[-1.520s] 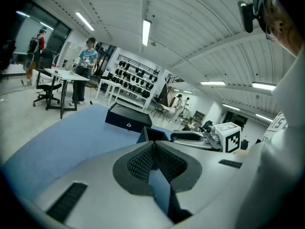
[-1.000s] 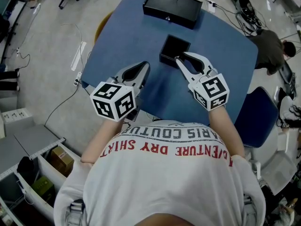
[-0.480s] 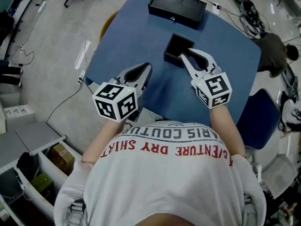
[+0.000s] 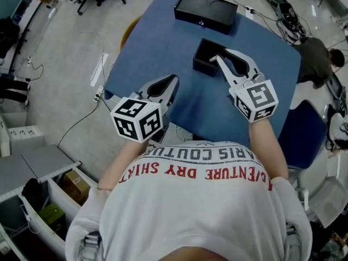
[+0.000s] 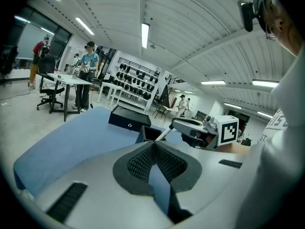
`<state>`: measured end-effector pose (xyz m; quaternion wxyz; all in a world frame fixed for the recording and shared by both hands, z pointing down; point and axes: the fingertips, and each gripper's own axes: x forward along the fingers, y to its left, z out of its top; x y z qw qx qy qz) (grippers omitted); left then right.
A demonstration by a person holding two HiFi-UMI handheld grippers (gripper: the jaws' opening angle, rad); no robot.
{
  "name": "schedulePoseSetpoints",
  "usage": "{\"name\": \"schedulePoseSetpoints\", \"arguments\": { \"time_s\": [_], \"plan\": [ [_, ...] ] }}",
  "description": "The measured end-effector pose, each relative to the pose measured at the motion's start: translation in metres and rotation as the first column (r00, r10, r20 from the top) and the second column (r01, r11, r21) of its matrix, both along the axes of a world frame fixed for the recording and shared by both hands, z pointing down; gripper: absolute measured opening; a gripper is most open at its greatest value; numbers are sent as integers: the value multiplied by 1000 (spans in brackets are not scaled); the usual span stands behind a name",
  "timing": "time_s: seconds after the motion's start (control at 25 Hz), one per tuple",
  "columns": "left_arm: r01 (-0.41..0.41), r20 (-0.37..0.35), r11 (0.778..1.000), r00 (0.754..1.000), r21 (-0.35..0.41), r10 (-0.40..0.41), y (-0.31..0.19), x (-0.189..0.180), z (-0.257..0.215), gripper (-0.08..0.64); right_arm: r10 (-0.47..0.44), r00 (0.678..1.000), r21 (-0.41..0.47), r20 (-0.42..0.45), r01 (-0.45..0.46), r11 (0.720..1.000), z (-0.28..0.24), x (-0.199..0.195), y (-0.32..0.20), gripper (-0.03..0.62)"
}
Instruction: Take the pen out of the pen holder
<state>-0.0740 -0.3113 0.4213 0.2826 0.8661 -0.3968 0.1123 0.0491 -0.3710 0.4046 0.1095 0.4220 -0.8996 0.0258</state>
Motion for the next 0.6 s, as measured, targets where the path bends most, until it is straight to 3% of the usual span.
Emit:
{"name": "schedulePoseSetpoints", "arguments": {
  "time_s": [0.44, 0.6],
  "plan": [
    [-8, -6, 998, 1000, 67, 9, 16, -10, -26, 32, 3, 999, 116, 38, -7, 993, -68, 0, 31, 83],
    [-21, -12, 996, 1000, 87, 22, 23, -9, -34, 32, 10, 999, 109, 50, -15, 994, -85, 2, 50, 82]
  ]
}}
